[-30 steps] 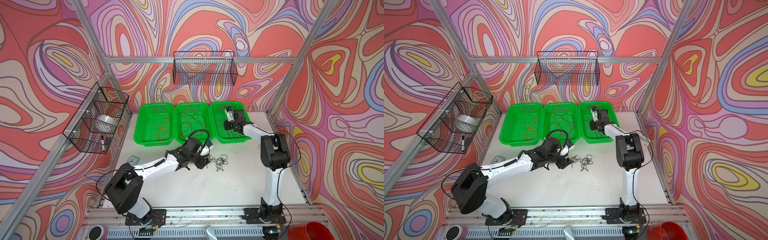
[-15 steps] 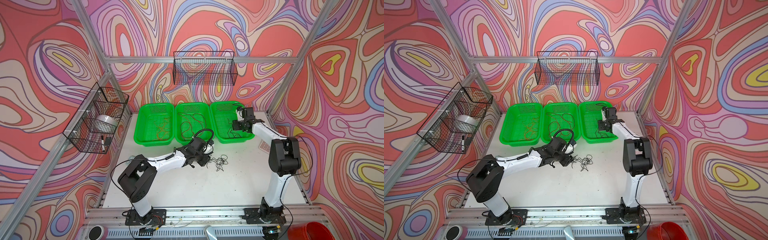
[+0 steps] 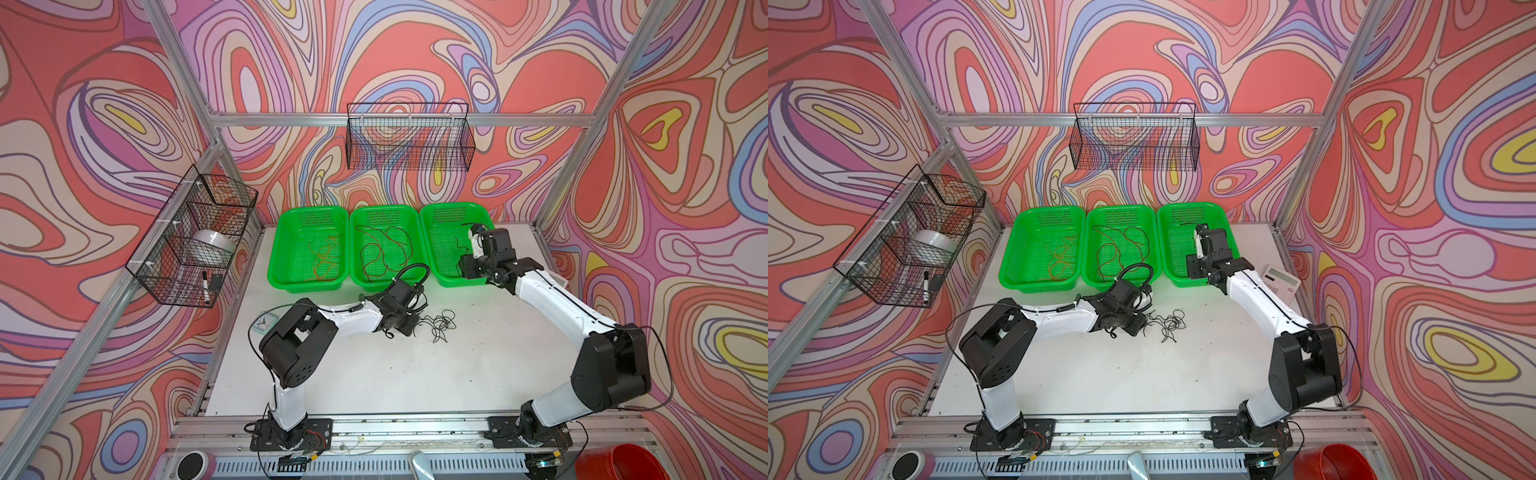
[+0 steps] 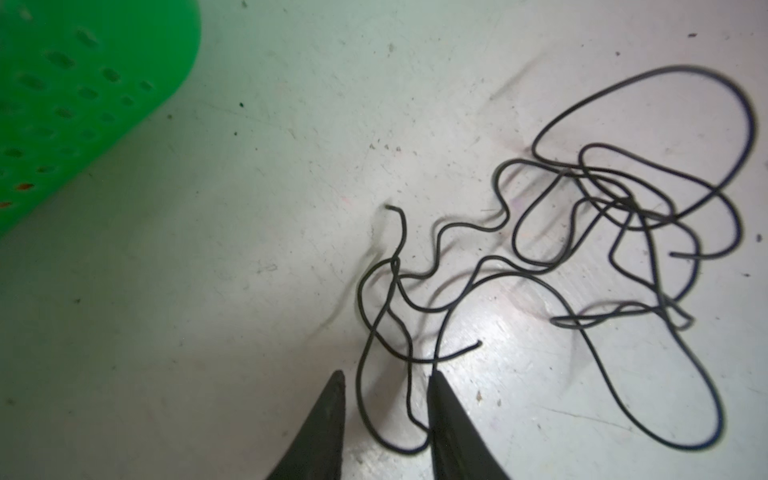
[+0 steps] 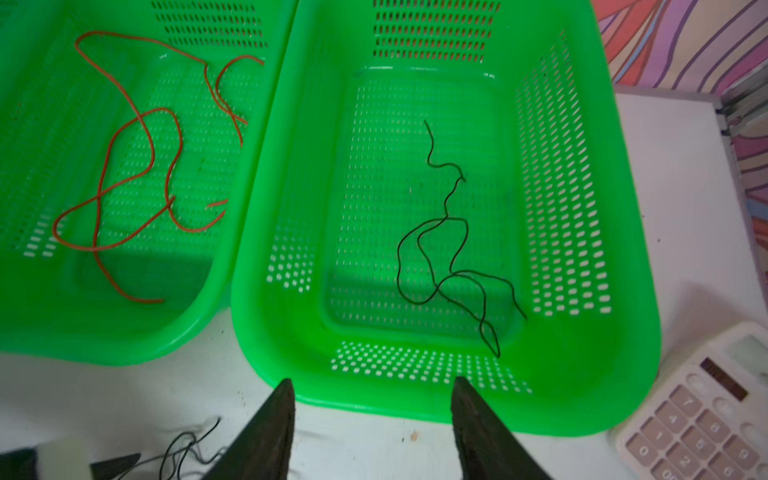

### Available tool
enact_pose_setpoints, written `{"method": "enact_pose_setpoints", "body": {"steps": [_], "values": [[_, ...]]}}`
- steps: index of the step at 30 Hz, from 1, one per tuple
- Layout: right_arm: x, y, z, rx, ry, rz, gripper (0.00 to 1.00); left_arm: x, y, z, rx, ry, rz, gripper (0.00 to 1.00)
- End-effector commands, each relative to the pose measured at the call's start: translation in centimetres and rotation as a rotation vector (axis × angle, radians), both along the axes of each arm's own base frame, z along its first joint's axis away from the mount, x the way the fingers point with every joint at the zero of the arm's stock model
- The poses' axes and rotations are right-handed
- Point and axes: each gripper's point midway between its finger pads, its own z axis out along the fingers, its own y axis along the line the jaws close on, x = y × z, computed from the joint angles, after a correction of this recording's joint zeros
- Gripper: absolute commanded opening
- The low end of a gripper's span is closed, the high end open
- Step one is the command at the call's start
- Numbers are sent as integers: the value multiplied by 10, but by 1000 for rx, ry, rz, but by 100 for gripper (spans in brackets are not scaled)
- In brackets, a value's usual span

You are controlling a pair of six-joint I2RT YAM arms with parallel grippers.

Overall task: Untangle the cables
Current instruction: 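Grasp the black tangle with the left gripper while the right approaches it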

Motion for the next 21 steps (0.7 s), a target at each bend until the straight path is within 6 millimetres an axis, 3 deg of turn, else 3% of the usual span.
{"method": "enact_pose_setpoints", "body": {"steps": [1, 4, 8, 14, 19, 21], "values": [[-20, 4, 3, 14, -10, -17, 61, 2, -5, 1, -21, 3, 13, 13], [-37, 11, -1, 37, -36, 30, 60, 0, -6, 14, -37, -27, -12, 0], [-61, 25, -4, 95, -93, 156, 60, -12, -7, 45, -49, -99, -98, 0], [-96, 71, -13, 283, -119, 371, 61, -38, -9, 98, -63, -192, -237, 0], [-117, 105, 1, 393, -212, 504, 63, -47, -10, 133, -106, -257, -282, 0], [-122, 115, 4, 417, -226, 549, 63, -51, -6, 138, -89, -250, -299, 0]]}}
